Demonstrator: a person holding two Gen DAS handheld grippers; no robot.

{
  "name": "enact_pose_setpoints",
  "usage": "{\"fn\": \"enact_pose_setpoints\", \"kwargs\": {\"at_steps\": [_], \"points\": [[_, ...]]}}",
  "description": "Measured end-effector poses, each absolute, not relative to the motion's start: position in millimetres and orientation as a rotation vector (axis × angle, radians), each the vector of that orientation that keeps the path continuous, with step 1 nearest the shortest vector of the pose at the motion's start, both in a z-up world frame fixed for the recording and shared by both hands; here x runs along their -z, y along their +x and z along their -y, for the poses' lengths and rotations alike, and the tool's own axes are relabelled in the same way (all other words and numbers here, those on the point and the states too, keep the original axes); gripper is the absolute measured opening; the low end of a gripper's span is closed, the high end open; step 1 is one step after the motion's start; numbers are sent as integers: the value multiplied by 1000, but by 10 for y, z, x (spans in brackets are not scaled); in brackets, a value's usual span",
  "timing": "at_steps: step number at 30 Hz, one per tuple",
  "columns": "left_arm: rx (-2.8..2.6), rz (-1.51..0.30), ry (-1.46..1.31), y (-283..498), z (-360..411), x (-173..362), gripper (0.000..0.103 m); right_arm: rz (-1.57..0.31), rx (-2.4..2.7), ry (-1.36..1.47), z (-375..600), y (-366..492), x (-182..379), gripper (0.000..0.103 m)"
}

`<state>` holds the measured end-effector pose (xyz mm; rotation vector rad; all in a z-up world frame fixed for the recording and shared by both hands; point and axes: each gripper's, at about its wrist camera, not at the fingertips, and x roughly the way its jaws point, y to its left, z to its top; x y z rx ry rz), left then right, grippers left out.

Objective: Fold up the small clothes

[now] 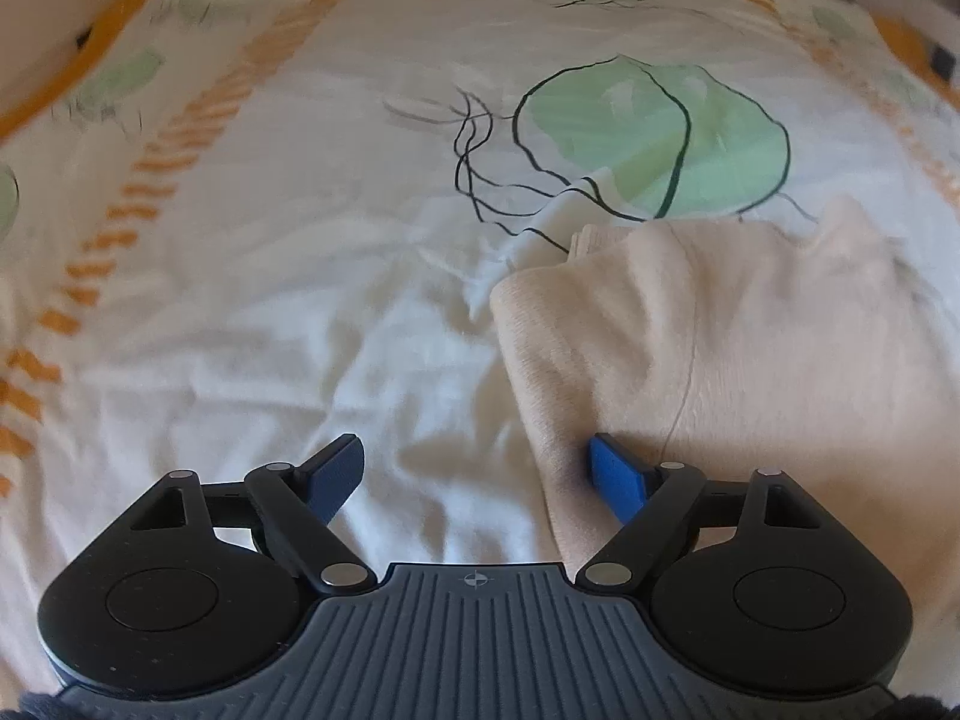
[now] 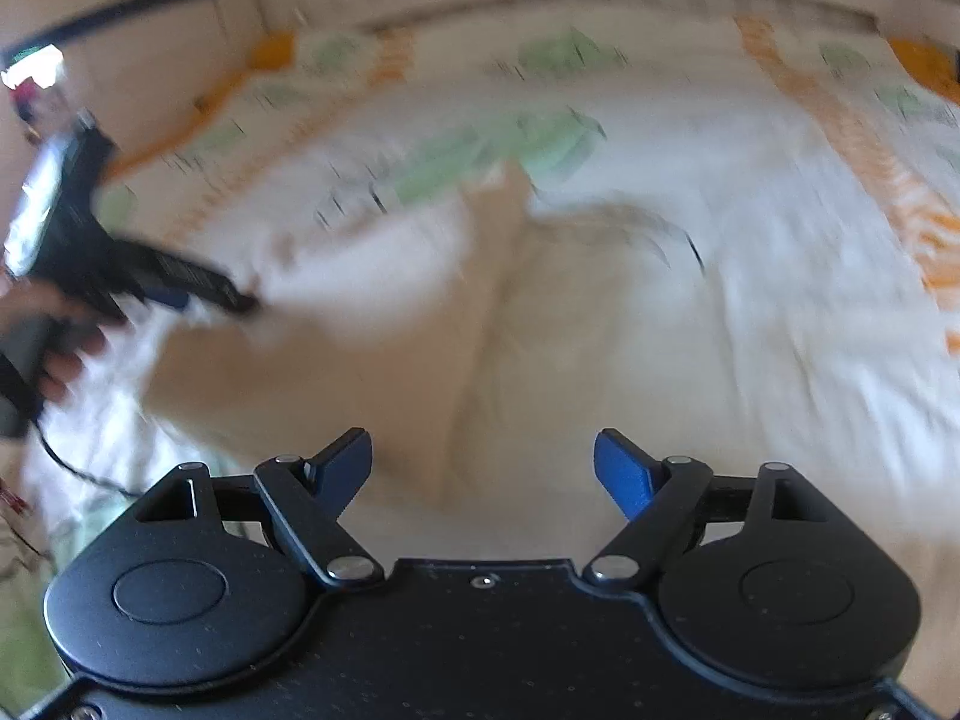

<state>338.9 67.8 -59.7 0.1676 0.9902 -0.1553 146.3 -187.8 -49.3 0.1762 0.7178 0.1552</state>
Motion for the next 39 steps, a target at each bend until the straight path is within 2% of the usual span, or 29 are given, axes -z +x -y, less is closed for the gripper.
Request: {"fn": "enact_pose_setpoints", "kwargs": {"at_steps": [6, 8, 10, 12, 15, 18, 21, 25, 30, 34, 37, 39], "points": [[153, -1000, 149, 3417, -703, 610, 83, -576, -234, 98, 1688, 2072, 224, 81], [152, -1012, 123, 3444, -733, 630, 84, -556, -293, 69, 1562, 2312, 169, 62], [150, -1020, 110, 3455, -748, 637, 86, -575, -322, 56, 1451, 2553, 183, 57], [149, -1021, 114, 3454, -742, 638, 86, -615, -327, 55, 1363, 2765, 268, 57], [150, -1021, 124, 3453, -721, 636, 87, -800, -293, 82, 1303, 3128, 649, 57], [152, -1023, 124, 3464, -724, 650, 87, -760, -295, 96, 1326, 3207, 790, 57], [153, -1029, 113, 3470, -739, 654, 87, -770, -299, 120, 1338, 3205, 683, 60], [148, -1035, 108, 3471, -740, 654, 88, -673, -293, 64, 1327, 3080, 446, 65], [134, -993, 118, 3417, -720, 552, 85, -707, -311, 4, 1337, 3392, 415, 67], [165, -882, 125, 3274, -680, 369, 83, -773, -343, 19, 1348, 3611, 508, 66], [233, -871, 121, 3225, -611, 338, 83, -819, -339, 57, 1409, 3694, 574, 65], [266, -903, 125, 3214, -556, 386, 83, -841, -344, 97, 1459, 3716, 615, 57]]}}
